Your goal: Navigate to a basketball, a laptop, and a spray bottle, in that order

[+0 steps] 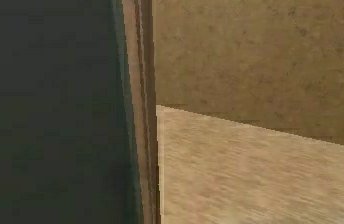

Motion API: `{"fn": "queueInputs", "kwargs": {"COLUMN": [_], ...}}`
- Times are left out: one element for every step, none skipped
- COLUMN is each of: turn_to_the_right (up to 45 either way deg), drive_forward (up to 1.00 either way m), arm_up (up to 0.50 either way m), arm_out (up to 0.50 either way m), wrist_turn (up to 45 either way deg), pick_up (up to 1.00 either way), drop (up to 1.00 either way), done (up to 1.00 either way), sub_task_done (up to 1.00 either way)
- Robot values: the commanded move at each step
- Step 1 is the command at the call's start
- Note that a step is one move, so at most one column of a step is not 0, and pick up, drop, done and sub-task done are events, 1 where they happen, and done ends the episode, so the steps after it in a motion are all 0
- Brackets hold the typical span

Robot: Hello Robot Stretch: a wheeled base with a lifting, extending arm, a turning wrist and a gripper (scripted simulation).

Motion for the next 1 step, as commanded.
{"fn": "queueInputs", "kwargs": {"turn_to_the_right": [15.0], "drive_forward": [0.00], "arm_up": [0.00], "arm_out": [0.00], "wrist_turn": [0.0], "pick_up": [0.00], "drop": [0.00], "done": [0.00], "sub_task_done": [0.00]}}
